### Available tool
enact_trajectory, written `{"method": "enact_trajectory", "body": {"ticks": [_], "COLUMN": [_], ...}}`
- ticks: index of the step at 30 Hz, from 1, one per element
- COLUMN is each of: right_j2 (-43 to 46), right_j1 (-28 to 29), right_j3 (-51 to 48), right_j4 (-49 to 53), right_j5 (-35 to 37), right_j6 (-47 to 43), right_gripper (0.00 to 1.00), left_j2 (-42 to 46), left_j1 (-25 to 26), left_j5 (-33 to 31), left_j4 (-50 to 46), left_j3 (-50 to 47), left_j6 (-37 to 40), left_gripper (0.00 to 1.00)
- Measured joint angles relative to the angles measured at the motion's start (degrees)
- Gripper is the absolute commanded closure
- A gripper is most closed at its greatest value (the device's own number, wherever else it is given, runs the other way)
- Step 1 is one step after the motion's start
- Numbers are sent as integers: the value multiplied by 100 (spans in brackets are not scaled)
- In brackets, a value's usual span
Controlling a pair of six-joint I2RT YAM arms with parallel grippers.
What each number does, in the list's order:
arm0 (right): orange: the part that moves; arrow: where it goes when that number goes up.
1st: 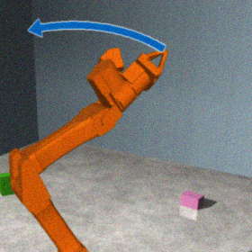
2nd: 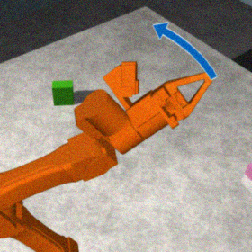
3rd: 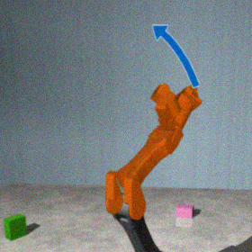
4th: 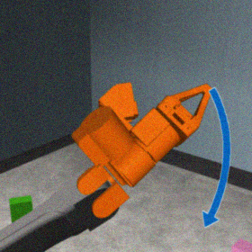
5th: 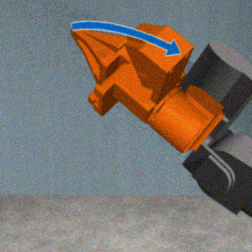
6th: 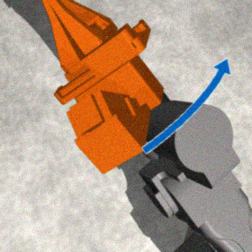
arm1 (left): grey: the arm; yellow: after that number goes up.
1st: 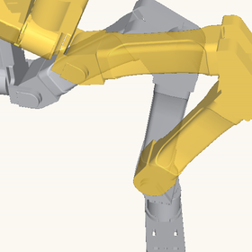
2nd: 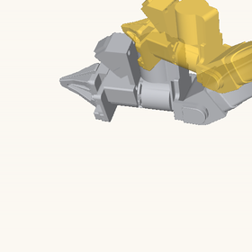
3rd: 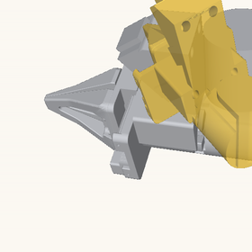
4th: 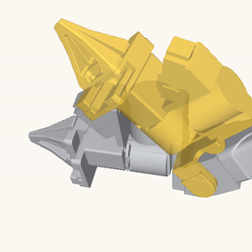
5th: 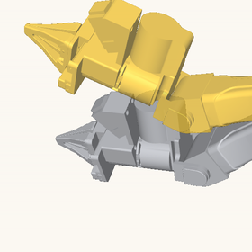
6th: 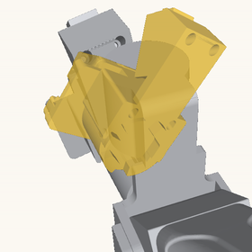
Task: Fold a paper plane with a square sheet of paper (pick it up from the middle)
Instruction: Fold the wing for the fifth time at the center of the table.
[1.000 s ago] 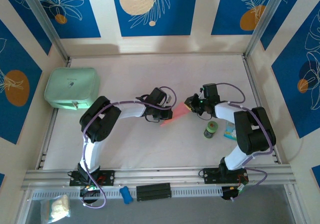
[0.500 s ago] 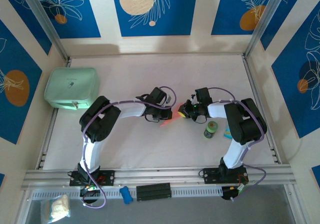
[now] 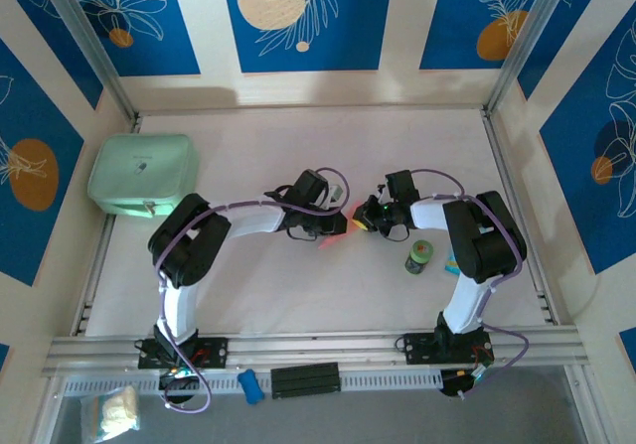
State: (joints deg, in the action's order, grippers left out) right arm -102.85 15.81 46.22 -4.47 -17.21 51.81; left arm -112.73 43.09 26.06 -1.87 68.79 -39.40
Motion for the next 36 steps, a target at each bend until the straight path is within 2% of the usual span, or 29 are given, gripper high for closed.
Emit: {"method": "enact_trajectory", "body": {"ticks": [13, 21, 36], "right_j2": [-50, -138, -302], "right_j1": [11, 85, 111], "right_j3": [142, 385, 837], "right_j4": [225, 610, 1399], "right_j5": [24, 17, 37], "right_j6": [-195, -260, -492], "right_gripper": [91, 91, 91], "left_j2": [-350, -83, 356], "left_j1": [-50, -179, -387], "left_j5": [57, 201, 400], "left_j4": [219, 903, 1213], "left_j3": [-170, -822, -1578], "left_j6": [39, 46, 50], "left_gripper": [94, 95, 95]}}
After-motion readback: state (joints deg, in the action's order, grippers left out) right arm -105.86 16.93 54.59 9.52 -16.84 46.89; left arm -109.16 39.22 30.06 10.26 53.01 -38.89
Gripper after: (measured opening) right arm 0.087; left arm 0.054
